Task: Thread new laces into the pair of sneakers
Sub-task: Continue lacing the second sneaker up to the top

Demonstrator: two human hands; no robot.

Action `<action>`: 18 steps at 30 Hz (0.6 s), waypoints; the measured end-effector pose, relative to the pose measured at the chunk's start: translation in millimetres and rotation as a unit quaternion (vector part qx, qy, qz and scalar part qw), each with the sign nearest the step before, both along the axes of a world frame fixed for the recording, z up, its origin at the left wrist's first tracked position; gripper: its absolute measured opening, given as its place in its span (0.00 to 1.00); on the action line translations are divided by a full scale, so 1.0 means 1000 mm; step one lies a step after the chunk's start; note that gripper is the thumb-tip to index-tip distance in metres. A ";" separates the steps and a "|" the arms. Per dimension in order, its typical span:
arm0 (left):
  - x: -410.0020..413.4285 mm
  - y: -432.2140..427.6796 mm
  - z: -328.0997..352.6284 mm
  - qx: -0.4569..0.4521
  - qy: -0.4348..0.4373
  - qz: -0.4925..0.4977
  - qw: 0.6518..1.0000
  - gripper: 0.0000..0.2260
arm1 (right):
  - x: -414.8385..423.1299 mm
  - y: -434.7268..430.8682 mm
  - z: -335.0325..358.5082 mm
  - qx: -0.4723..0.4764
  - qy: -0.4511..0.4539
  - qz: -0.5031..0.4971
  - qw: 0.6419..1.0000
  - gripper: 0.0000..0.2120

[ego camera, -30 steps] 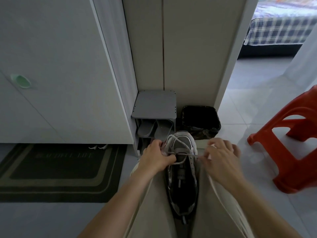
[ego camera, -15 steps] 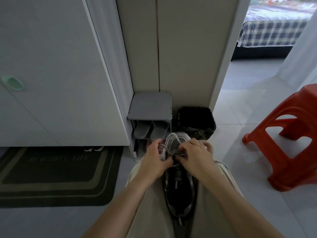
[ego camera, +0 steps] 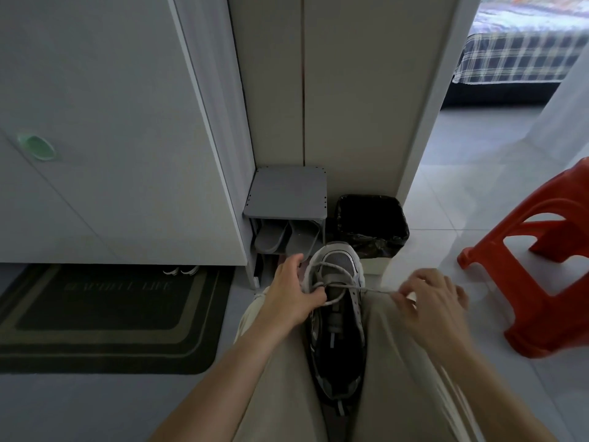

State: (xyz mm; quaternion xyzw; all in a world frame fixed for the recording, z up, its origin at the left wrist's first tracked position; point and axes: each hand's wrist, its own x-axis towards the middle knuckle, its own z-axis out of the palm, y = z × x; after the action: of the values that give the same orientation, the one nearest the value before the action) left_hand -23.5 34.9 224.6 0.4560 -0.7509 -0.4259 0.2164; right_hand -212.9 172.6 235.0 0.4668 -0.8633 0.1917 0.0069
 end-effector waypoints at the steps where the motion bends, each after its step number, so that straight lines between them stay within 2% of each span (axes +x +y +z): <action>1: -0.002 0.001 0.000 0.006 0.007 -0.007 1.000 0.34 | -0.005 0.005 0.000 0.025 -0.011 -0.006 1.000 0.06; 4: -0.007 0.006 0.002 0.014 0.018 -0.024 0.999 0.29 | -0.005 0.005 0.004 0.046 -0.027 -0.001 0.999 0.06; 11: -0.010 0.007 -0.001 0.007 0.022 -0.012 1.000 0.25 | 0.038 -0.043 0.020 -0.044 0.010 0.105 0.993 0.08; 15: -0.011 0.004 0.000 0.041 0.005 0.001 0.999 0.25 | 0.050 -0.060 0.012 0.042 0.070 0.110 0.991 0.13; 18: -0.009 0.002 0.004 0.051 -0.005 0.004 0.999 0.31 | 0.051 -0.061 0.005 0.036 0.094 0.113 0.988 0.10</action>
State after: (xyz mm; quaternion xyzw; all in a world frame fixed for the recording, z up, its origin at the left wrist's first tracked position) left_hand -32.3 37.3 228.7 0.4717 -0.7271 -0.4608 0.1911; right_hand -162.1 111.1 240.4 0.5772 -0.8070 0.1149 0.0494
